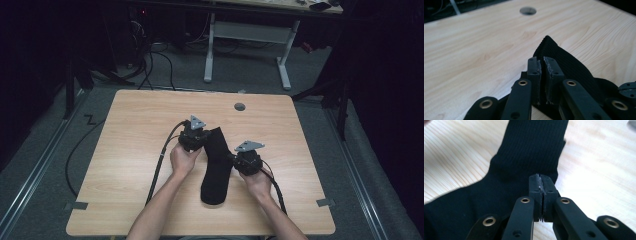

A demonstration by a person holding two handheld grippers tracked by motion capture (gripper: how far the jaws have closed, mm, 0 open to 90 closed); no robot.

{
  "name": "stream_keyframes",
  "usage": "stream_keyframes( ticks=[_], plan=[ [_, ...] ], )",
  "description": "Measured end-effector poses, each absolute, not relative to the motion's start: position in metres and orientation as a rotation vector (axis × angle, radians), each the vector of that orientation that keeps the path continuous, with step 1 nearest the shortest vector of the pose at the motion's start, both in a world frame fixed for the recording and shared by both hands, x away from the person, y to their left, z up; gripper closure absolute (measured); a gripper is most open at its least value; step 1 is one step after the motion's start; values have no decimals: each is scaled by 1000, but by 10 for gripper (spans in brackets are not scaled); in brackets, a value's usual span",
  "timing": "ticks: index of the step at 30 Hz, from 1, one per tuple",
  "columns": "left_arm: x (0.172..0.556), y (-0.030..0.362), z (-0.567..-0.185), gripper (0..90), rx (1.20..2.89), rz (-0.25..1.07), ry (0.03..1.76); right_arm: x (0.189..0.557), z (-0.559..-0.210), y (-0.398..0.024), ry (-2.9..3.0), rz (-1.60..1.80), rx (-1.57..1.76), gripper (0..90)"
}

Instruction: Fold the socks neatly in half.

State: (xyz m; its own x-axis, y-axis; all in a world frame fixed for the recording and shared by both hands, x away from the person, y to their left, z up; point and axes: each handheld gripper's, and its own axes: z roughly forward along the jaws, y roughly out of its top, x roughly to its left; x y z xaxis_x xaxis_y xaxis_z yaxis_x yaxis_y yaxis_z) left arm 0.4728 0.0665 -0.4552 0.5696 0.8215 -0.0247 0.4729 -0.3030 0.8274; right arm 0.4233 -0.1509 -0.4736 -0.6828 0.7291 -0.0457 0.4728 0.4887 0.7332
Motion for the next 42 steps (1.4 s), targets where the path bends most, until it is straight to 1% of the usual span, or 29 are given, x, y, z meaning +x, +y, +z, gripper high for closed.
stream_keyframes(
  ticks=[3, 6, 10, 16, 20, 22, 23, 24, 26, 29, 37, 38, 39, 40, 42],
  plan=[
    [475, 67, -462, 832, 1982, 524, 1059, 427, -486, -151, 2423, 983, 1044, 846],
    [478, 68, -466, 832, 1993, 516, 1078, 426, -487, -151, 2423, 990, 1040, 840],
    [482, 68, -473, 832, 2003, 507, 1099, 425, -486, -149, 2423, 984, 1016, 876],
    [482, 73, -482, 827, 2027, 494, 1131, 426, -484, -152, 2415, 997, 1025, 877],
    [483, 73, -486, 808, 2032, 495, 1138, 429, -480, -151, 2395, 1036, 1038, 825],
    [483, 73, -486, 773, 2036, 495, 1139, 432, -477, -150, 2383, 1056, 1046, 800],
    [483, 73, -486, 745, 2036, 493, 1138, 435, -476, -148, 2386, 1057, 1052, 769],
    [483, 73, -486, 742, 2034, 494, 1134, 437, -476, -146, 2385, 1052, 1063, 747],
    [483, 74, -485, 763, 2033, 483, 1125, 443, -476, -141, 2378, 1045, 1073, 719],
    [483, 75, -484, 804, 2037, 470, 1129, 454, -477, -134, 2380, 1027, 1103, 701],
    [481, 75, -483, 828, 2043, 468, 1114, 481, -475, -118, 2387, 1012, 1151, 669],
    [481, 74, -483, 830, 2042, 465, 1113, 484, -477, -116, 2396, 995, 1154, 670],
    [481, 74, -482, 830, 2041, 465, 1109, 487, -478, -114, 2408, 978, 1163, 691],
    [480, 74, -481, 831, 2041, 465, 1105, 488, -480, -112, 2418, 966, 1170, 725],
    [479, 74, -478, 832, 2033, 469, 1088, 491, -483, -110, 2448, 937, 1160, 832]
  ],
)
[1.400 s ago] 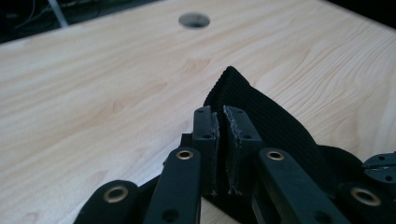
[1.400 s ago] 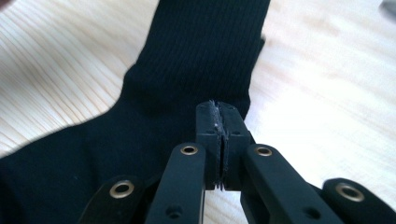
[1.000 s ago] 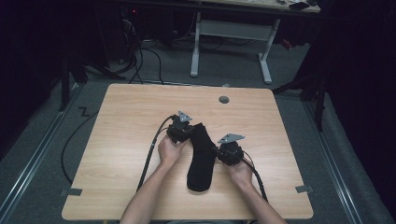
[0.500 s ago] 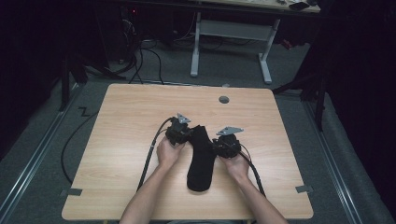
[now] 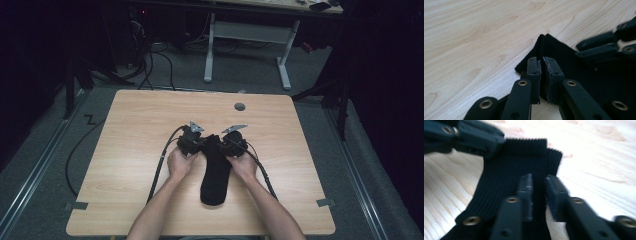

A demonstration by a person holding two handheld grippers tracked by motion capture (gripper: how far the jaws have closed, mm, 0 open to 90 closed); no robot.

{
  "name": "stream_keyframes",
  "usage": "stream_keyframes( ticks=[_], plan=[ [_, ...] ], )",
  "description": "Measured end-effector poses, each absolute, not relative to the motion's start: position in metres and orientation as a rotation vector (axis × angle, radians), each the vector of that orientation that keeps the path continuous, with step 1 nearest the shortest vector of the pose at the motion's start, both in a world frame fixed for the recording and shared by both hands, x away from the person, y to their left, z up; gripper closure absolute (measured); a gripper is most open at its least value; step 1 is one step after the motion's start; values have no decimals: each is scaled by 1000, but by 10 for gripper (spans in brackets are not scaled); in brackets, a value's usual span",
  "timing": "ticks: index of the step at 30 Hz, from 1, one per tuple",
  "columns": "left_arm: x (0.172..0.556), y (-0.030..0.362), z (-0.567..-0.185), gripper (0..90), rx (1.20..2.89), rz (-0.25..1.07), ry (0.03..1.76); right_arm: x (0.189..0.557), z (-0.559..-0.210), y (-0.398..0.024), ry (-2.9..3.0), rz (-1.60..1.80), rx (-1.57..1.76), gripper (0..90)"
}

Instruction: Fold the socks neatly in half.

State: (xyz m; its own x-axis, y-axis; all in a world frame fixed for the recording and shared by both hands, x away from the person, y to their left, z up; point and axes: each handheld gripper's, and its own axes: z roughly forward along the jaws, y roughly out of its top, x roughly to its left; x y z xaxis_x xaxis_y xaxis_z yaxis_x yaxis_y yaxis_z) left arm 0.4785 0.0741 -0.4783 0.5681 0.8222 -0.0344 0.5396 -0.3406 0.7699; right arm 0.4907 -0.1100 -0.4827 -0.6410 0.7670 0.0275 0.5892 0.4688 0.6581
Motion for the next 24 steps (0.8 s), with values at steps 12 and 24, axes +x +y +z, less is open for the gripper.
stream_keyframes(
  ticks=[12, 24],
  plan=[
    [483, 72, -471, 831, 1974, 459, 1059, 470, -462, -121, 2388, 1008, 1067, 890],
    [482, 83, -479, 611, 1988, 468, 1145, 469, -478, -120, 2397, 982, 1093, 708]
  ],
)
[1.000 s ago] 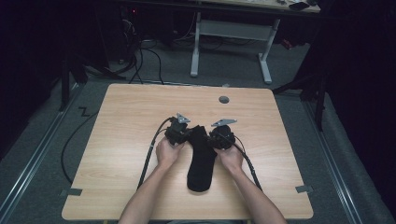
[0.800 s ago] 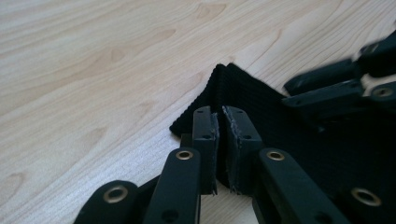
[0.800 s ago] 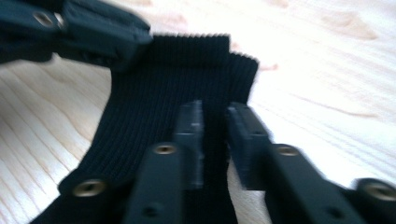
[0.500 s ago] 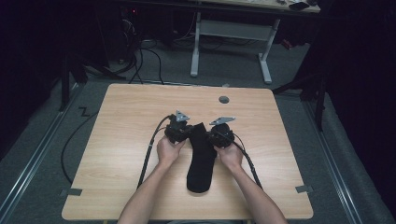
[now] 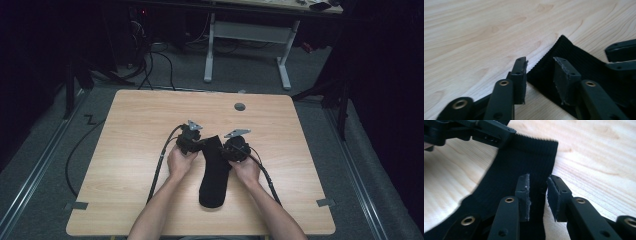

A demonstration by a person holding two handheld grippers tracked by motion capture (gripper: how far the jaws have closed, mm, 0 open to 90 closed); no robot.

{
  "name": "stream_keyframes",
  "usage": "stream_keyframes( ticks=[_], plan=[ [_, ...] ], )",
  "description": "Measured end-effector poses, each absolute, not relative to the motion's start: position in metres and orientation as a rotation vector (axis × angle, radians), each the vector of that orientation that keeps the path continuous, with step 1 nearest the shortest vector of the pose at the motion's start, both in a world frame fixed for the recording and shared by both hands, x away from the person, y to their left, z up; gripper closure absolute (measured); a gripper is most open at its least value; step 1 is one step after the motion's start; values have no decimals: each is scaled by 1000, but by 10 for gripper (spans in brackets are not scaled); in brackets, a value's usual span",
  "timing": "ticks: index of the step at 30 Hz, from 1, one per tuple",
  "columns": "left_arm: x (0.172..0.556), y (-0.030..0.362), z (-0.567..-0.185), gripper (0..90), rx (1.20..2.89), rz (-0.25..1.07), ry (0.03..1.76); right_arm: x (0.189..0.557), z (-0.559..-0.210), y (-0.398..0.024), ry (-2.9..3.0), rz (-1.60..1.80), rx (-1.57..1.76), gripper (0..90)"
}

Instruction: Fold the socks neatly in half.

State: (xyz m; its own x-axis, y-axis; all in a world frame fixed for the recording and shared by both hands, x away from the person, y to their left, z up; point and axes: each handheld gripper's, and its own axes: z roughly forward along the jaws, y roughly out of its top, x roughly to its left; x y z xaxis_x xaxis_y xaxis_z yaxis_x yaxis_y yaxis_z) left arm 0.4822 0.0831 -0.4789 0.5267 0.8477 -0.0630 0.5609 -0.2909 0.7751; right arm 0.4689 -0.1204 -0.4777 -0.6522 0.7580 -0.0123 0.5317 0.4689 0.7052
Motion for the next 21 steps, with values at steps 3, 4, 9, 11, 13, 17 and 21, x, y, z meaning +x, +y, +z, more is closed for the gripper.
stream_keyframes(
  ticks=[3, 4, 9, 11, 13, 17, 21],
  plan=[
    [472, 85, -473, 567, 2005, 492, 1107, 455, -469, -125, 2381, 1035, 1055, 718],
    [468, 84, -472, 556, 2009, 492, 1098, 449, -467, -125, 2388, 1040, 1038, 724],
    [452, 77, -478, 537, 2052, 455, 1049, 429, -473, -126, 2427, 1043, 992, 738],
    [448, 72, -483, 537, 2074, 439, 1036, 425, -479, -124, 2449, 1028, 982, 735],
    [448, 68, -488, 536, 2105, 438, 1037, 425, -487, -121, 2463, 991, 975, 728],
    [458, 67, -497, 538, 2078, 420, 1093, 437, -495, -119, 2447, 964, 977, 721],
    [467, 68, -497, 491, 2041, 427, 1150, 453, -493, -118, 2425, 928, 991, 682]
  ],
)
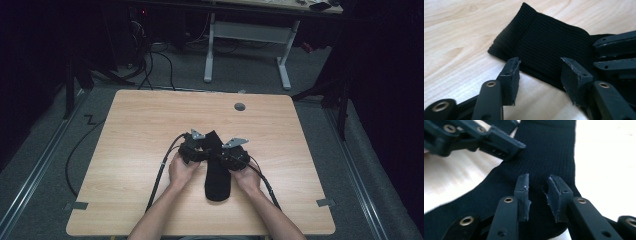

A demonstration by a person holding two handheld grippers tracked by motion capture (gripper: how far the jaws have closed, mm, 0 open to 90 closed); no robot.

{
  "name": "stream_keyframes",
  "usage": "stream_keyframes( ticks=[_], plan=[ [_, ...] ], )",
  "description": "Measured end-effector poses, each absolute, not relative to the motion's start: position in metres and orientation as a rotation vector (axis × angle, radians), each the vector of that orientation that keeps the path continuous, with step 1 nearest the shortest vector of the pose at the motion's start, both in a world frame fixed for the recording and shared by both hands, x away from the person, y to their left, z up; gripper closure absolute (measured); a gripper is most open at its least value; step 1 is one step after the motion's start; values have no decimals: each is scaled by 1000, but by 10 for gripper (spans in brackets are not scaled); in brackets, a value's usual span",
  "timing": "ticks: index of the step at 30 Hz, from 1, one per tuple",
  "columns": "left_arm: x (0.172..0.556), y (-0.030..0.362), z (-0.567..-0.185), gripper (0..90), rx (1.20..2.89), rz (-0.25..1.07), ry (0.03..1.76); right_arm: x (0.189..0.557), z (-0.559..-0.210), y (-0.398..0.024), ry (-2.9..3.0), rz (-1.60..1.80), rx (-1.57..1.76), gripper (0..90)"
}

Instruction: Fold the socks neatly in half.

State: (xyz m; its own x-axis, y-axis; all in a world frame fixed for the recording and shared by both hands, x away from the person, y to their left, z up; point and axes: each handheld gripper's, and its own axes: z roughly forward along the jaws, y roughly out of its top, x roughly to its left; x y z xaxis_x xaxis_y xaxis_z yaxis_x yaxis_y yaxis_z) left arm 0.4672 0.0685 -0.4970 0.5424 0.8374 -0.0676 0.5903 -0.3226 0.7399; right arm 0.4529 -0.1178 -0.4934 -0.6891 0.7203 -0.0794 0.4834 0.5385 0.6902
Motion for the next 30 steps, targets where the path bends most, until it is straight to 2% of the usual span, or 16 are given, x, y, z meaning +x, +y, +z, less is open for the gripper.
stream_keyframes(
  ticks=[3, 7, 14, 17, 20, 30],
  plan=[
    [463, 71, -492, 491, 2038, 454, 1145, 452, -489, -119, 2420, 958, 988, 685],
    [455, 75, -491, 494, 2049, 454, 1135, 432, -481, -119, 2450, 1047, 925, 714],
    [452, 74, -498, 501, 2065, 445, 1147, 415, -488, -102, 2552, 1042, 833, 719],
    [454, 74, -499, 504, 2059, 457, 1162, 417, -494, -98, 2579, 1004, 815, 775],
    [454, 74, -499, 506, 2065, 481, 1163, 418, -495, -97, 2565, 985, 768, 881],
    [454, 73, -501, 514, 2057, 528, 1160, 403, -479, -98, 2533, 1035, 663, 900]
  ],
)
